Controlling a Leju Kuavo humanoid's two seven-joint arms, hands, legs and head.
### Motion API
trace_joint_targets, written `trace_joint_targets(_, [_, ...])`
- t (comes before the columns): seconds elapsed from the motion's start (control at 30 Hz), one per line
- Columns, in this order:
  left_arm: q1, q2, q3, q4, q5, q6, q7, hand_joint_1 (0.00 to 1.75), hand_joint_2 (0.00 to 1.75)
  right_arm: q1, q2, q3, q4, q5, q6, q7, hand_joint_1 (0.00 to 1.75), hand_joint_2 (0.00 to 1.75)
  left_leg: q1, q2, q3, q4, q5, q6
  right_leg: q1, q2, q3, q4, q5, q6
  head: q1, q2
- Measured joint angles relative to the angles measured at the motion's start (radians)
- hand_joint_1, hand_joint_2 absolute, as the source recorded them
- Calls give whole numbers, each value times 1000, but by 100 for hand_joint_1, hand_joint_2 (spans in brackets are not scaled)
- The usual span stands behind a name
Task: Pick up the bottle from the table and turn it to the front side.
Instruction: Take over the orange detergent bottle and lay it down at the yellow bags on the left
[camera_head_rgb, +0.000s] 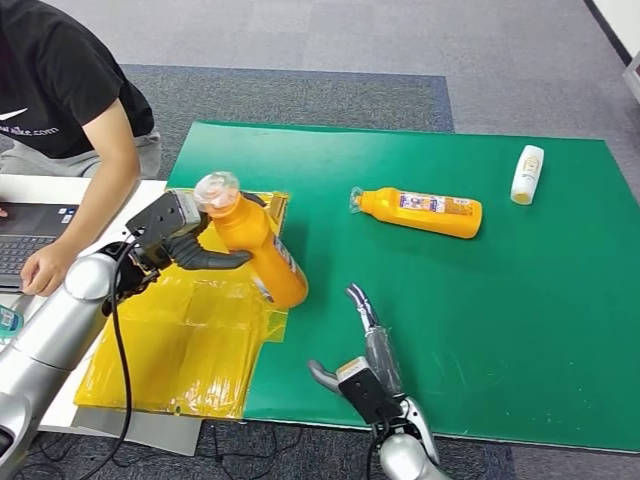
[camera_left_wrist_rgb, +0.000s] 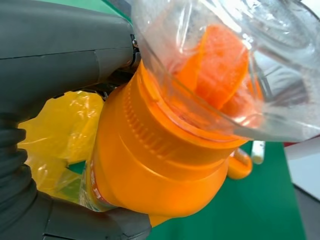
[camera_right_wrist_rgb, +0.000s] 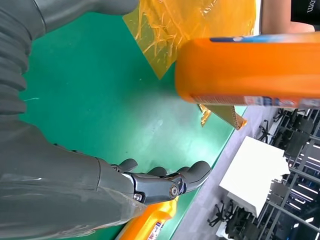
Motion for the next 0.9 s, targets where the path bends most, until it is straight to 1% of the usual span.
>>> trace_joint_targets(0.27, [-23, 53, -48, 26, -16, -22, 12, 175, 175, -5, 4, 1, 14, 2, 1, 0, 0, 175, 0, 0, 0, 0, 0, 0, 0, 0, -1, 0, 0, 0, 0, 0])
trace_joint_targets(0.53, [-29, 95, -80, 31, -33, -30, 14, 175, 175, -4, 8, 1, 25, 1, 6, 0, 0, 175, 0, 0, -1, 0, 0, 0, 0, 0, -1, 0, 0, 0, 0, 0])
trace_joint_targets(0.67, [-29, 123, -93, 31, -13, -56, 14, 175, 175, -4, 8, 1, 29, 0, 8, 0, 0, 175, 0, 0, -1, 0, 0, 0, 0, 0, -1, 0, 0, 0, 0, 0])
trace_joint_targets(0.9, [-40, 158, -111, 31, 11, -77, 30, 175, 175, -5, 8, 2, 32, -1, 8, -6, 0, 175, 0, 0, -1, 0, 0, 0, 0, 0, -1, 0, 0, 0, 0, 0])
